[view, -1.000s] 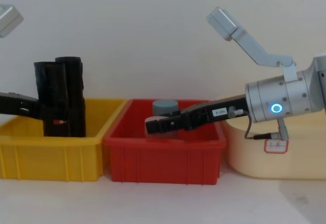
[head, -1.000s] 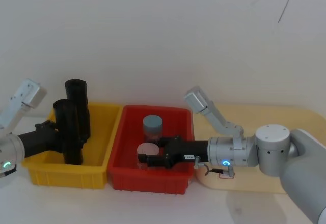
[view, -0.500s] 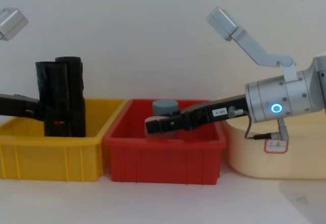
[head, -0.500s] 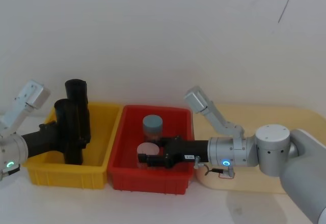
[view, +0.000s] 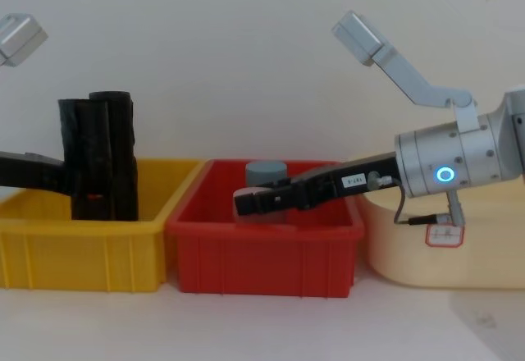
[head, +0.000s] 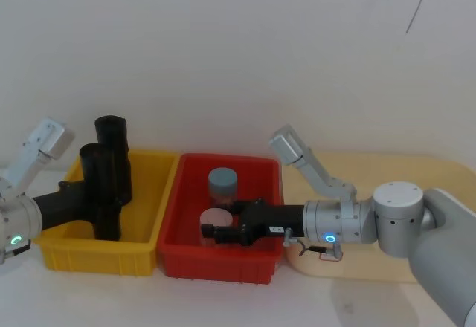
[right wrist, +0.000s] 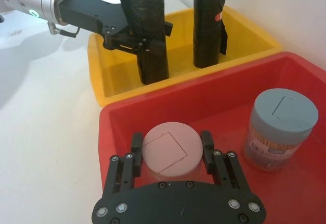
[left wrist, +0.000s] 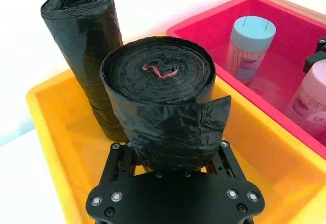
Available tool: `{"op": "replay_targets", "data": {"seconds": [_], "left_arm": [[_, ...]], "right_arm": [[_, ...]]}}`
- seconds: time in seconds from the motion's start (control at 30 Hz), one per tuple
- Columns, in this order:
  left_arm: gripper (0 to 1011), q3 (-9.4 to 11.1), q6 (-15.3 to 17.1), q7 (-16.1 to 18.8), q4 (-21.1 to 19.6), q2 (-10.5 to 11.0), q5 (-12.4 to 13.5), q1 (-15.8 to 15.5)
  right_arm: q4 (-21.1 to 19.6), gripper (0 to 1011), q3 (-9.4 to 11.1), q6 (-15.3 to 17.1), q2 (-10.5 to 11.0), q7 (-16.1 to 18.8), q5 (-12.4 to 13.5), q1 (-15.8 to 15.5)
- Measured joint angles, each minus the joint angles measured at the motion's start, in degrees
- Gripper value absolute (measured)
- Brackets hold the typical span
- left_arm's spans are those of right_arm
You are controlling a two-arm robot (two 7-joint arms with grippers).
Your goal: Pick up the garbage bag with the one hand and transfer it to the other hand.
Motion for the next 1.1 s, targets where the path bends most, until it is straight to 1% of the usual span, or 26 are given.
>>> {"op": "replay_targets", "data": {"seconds": [0.13,0.2,0.3,0.4,0.6,0.63,0.7,0.73,0.77,0.8,0.87,0.97,1.07,1.1], "left_arm": [[519,0.04,-0.06,-0.05,0.1,-0.02,0.0,-0.06],[512,0.05,-0.07,-0.06,0.13,-0.03,0.0,-0.07],[493,0.06,-0.11,-0.09,0.17,-0.04,0.0,-0.1],[477,0.07,-0.14,-0.11,0.2,-0.05,-0.01,-0.12],[450,0.11,-0.16,-0.13,0.25,-0.08,0.01,-0.14],[448,0.12,-0.16,-0.13,0.26,-0.08,0.01,-0.15],[446,0.13,-0.17,-0.14,0.27,-0.09,0.01,-0.16],[446,0.14,-0.17,-0.15,0.28,-0.09,0.01,-0.17],[446,0.15,-0.17,-0.15,0.29,-0.09,0.01,-0.17],[446,0.15,-0.17,-0.15,0.29,-0.09,0.01,-0.17],[446,0.15,-0.17,-0.16,0.31,-0.09,0.02,-0.18],[446,0.15,-0.17,-0.16,0.32,-0.09,0.02,-0.19],[446,0.15,-0.17,-0.16,0.33,-0.09,0.01,-0.19],[446,0.16,-0.17,-0.16,0.33,-0.08,0.01,-0.19]], "right_arm": [[-0.01,650,0.01,0.0,0.0,0.0,-0.01,0.0],[-0.21,650,0.09,0.0,0.07,-0.02,-0.01,-0.1],[-1.01,650,0.34,-0.06,0.37,-0.17,-0.05,-0.38],[-2.66,650,0.84,-0.33,1.01,-0.69,0.07,-0.88],[-7.86,650,2.12,-0.85,3.02,-2.56,0.52,-2.54],[-9.33,650,2.45,-1.0,3.59,-3.16,0.64,-3.04],[-10.83,650,2.78,-1.11,4.18,-3.97,0.74,-3.57],[-12.43,650,3.15,-1.26,4.83,-4.8,0.8,-4.11],[-12.43,650,3.15,-1.26,4.83,-4.8,0.8,-4.11],[-14.37,650,3.63,-1.41,5.6,-5.78,0.83,-4.77],[-16.29,650,4.11,-1.52,6.42,-6.73,0.84,-5.52],[-20.41,650,5.11,-1.79,8.18,-9.49,0.79,-7.07],[-22.96,650,5.83,-1.88,9.3,-11.13,0.64,-8.04],[-24.65,650,6.36,-1.91,10.08,-12.43,0.46,-8.8]]}}
